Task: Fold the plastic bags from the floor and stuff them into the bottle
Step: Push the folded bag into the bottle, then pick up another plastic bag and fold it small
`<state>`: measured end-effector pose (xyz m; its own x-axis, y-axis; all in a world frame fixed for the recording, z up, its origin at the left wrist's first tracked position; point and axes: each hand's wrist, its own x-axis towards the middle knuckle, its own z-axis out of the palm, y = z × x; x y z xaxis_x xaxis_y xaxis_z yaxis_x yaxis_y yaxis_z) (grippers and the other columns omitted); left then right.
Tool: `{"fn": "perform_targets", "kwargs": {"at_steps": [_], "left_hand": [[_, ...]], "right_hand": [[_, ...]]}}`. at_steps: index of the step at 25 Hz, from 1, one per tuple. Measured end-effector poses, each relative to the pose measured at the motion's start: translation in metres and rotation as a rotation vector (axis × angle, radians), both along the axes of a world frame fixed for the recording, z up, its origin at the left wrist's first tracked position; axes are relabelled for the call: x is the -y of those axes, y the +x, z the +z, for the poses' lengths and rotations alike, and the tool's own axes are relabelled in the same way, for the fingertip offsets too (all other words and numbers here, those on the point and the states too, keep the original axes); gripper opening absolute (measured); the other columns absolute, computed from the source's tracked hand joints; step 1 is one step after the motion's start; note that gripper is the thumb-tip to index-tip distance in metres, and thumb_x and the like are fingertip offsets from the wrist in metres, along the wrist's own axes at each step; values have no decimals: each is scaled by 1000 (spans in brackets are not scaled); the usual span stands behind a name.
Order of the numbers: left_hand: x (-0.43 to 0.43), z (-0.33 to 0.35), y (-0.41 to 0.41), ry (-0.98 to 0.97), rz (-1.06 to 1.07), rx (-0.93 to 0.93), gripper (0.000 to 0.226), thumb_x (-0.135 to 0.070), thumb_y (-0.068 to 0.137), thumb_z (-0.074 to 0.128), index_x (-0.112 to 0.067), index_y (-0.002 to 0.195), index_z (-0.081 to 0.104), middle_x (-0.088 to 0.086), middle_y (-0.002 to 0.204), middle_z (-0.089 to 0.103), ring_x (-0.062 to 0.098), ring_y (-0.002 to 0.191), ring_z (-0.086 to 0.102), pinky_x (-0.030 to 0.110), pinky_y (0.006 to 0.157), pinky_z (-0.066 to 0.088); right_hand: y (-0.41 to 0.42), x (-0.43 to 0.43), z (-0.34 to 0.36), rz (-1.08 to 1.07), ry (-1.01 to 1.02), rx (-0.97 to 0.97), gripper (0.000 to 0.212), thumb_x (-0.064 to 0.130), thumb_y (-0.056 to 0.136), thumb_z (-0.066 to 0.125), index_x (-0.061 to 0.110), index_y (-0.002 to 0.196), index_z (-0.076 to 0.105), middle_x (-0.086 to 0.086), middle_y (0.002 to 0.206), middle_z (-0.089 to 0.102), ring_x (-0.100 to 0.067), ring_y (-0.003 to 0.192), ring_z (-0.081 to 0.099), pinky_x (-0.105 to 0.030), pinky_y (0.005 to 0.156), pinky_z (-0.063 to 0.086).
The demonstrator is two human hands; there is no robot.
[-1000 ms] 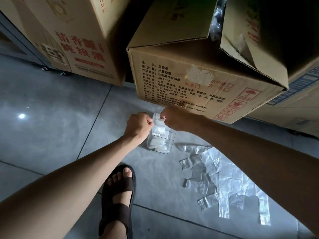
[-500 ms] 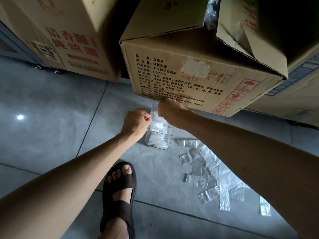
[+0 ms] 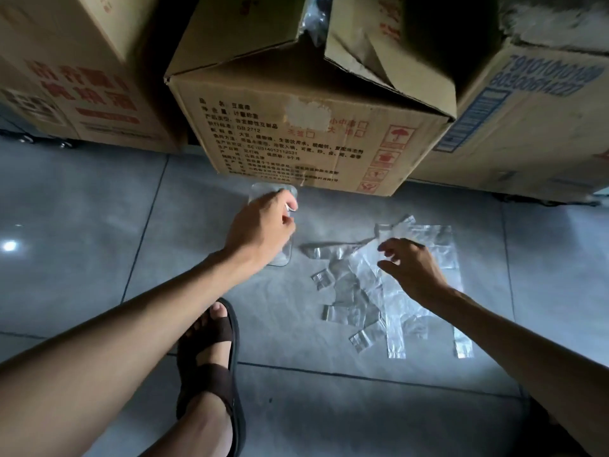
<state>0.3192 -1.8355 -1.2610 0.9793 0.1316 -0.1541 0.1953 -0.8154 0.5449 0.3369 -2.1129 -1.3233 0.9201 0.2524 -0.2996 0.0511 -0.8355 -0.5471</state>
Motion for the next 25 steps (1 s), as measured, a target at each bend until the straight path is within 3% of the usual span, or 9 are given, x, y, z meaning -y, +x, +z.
{"fn": "perform_targets", "kwargs": {"at_steps": [2,4,7,13,19,21,23,25], "left_hand": [[21,4,-6,-64,-209,-169,18,-14,90,61,-19,107,64,-7,92,65,18,88,64,28,71,45],[41,3,-12,-57,-408,-363,20,-21,90,65,-20,110,65,-8,94,65,16,90,63,28,77,48],[63,-4,-19,10,-554,-504,25,-28,91,65,-21,115,65,-8,97,63,13,89,58,28,83,47],[83,-13,-22,-44,-501,-504,24,-32,91,65,-22,114,66,-9,96,64,10,89,57,26,83,46],[92,-19,-25,-93,-446,-538,22,-31,92,66,-21,111,67,-7,96,65,10,88,59,21,76,42],[94,-20,-25,-117,-432,-550,21,-32,91,66,-23,110,67,-9,94,65,8,85,59,19,73,41],[93,-22,-24,-136,-421,-557,19,-31,91,66,-23,108,67,-10,89,64,6,79,59,14,68,40],[95,-24,-23,-144,-399,-539,19,-28,90,66,-21,108,67,-9,88,64,5,80,61,13,70,42]], "right_hand": [[-21,47,-23,-128,-192,-134,37,17,82,78,10,117,67,-13,113,65,-33,98,64,-33,76,46],[-36,74,-35,-170,-324,-151,45,26,84,76,14,124,62,-11,122,61,-33,107,60,-33,74,43],[-50,86,-54,-158,-337,-82,36,24,84,76,15,117,63,-10,113,61,-33,104,58,-31,69,38],[-57,91,-71,-268,-241,32,5,10,88,67,13,88,70,-5,89,62,-30,86,59,-28,61,31],[-56,97,-78,-180,-313,83,8,8,92,59,10,87,64,-8,89,62,-32,85,57,-31,64,32],[-54,96,-77,-267,-274,149,1,11,92,62,10,92,63,-11,94,60,-33,87,56,-34,65,36],[-43,101,-76,-455,-250,154,21,17,90,68,9,108,61,-17,109,58,-37,100,54,-42,77,43],[-20,110,-74,-599,-259,55,44,27,89,70,6,124,54,-22,123,53,-39,115,48,-45,92,40]]}}
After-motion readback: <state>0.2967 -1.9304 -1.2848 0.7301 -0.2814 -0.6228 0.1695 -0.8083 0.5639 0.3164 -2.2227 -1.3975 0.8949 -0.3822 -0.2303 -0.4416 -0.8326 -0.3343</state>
